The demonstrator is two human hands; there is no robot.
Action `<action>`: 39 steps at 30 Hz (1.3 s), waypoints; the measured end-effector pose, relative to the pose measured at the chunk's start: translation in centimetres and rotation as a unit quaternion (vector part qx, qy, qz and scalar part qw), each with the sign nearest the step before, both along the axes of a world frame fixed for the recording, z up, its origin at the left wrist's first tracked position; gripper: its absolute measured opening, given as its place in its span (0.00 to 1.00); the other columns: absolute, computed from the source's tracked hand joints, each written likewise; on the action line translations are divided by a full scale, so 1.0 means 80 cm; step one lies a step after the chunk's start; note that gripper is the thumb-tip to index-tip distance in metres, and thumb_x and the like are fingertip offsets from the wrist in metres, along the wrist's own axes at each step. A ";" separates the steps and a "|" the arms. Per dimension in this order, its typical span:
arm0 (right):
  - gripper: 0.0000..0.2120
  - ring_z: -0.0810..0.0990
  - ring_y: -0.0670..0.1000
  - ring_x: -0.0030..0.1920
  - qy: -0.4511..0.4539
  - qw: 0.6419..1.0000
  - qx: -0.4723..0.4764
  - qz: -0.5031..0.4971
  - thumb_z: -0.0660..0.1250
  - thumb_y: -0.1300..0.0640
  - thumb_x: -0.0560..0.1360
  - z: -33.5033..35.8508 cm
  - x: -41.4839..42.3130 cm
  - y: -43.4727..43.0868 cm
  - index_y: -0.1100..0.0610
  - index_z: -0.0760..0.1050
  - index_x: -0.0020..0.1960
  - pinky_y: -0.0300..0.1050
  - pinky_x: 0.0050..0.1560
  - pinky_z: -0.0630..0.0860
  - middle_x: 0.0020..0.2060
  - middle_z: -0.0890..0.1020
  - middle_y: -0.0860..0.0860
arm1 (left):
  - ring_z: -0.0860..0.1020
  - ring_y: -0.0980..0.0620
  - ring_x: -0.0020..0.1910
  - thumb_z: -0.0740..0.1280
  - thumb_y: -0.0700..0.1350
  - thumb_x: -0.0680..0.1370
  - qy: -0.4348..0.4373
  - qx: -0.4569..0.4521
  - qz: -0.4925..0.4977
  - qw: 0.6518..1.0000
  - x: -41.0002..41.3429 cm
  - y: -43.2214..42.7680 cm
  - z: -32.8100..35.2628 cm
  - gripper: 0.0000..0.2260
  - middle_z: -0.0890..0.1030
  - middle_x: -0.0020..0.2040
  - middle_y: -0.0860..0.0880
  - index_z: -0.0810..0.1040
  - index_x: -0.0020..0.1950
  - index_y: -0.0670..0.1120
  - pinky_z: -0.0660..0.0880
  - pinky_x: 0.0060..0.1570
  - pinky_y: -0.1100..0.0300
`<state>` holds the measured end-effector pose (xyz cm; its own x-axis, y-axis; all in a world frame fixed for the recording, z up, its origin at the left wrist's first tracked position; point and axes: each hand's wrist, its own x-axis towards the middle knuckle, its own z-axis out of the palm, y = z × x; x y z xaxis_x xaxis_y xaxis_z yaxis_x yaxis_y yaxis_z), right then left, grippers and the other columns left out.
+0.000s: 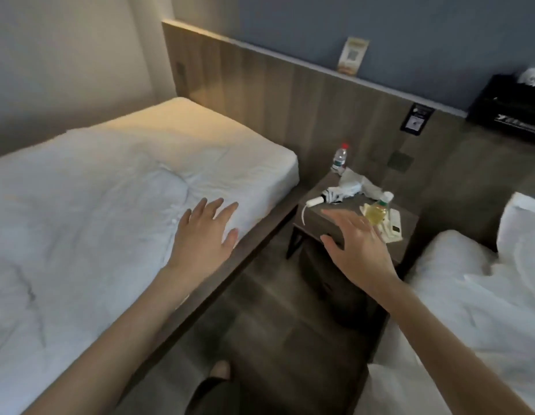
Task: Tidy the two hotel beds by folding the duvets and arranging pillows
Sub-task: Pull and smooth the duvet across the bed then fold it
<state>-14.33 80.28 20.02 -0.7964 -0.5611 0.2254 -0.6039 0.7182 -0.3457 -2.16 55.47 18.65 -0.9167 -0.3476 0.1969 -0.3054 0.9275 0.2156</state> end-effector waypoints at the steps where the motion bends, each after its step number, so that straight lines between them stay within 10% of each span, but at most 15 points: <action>1: 0.23 0.71 0.53 0.67 -0.002 1.000 -0.001 0.027 0.67 0.52 0.77 0.000 0.001 -0.031 0.50 0.69 0.71 0.56 0.67 0.69 0.66 0.75 0.48 | 0.62 0.41 0.75 0.57 0.54 0.81 0.001 0.004 0.031 1.000 0.019 -0.024 0.000 0.22 0.66 0.75 0.46 0.66 0.75 0.52 0.60 0.71 0.44; 19: 0.24 0.70 0.53 0.68 -0.061 0.969 0.068 0.232 0.65 0.46 0.77 -0.082 -0.025 -0.510 0.47 0.67 0.72 0.54 0.67 0.68 0.70 0.70 0.48 | 0.66 0.43 0.72 0.63 0.52 0.79 -0.022 0.091 0.284 0.954 0.161 -0.403 -0.062 0.24 0.69 0.73 0.44 0.66 0.75 0.49 0.66 0.67 0.46; 39: 0.27 0.63 0.58 0.70 -0.061 0.932 0.251 0.252 0.64 0.49 0.78 -0.216 -0.361 -0.772 0.47 0.60 0.74 0.56 0.64 0.67 0.74 0.60 0.51 | 0.62 0.46 0.74 0.61 0.57 0.80 -0.056 0.167 0.326 0.929 -0.183 -0.586 -0.158 0.29 0.60 0.77 0.47 0.56 0.78 0.53 0.66 0.66 0.51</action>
